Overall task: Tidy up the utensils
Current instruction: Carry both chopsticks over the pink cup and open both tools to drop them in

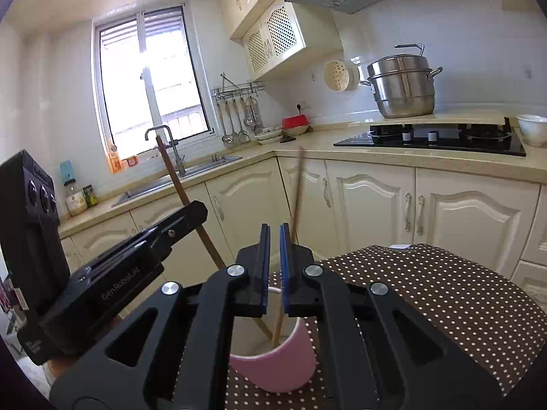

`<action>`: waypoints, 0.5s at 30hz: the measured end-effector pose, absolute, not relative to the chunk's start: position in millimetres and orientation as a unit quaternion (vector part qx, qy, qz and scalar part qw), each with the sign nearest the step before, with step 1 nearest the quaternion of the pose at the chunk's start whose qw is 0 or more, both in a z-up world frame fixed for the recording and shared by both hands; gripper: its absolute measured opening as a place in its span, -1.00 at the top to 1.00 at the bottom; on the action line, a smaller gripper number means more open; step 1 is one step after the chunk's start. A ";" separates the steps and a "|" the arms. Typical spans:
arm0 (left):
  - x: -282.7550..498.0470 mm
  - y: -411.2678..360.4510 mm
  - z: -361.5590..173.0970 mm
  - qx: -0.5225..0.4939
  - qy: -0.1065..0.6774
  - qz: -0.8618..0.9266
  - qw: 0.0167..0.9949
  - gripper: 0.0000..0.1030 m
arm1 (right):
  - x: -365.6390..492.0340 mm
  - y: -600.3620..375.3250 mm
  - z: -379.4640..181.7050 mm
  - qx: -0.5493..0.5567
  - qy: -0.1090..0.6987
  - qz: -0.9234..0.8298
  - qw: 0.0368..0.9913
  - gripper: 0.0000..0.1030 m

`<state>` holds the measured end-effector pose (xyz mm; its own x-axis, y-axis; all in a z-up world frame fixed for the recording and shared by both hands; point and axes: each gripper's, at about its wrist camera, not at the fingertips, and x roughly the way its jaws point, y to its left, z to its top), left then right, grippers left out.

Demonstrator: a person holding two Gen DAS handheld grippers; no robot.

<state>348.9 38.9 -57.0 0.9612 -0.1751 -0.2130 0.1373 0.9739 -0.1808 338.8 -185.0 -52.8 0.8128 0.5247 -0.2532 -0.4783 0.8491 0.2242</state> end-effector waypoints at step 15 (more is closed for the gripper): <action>285.2 31.5 -46.2 -0.033 0.142 -0.043 0.988 -0.32 | 289.2 -206.5 -48.8 0.049 0.193 0.234 0.952 0.85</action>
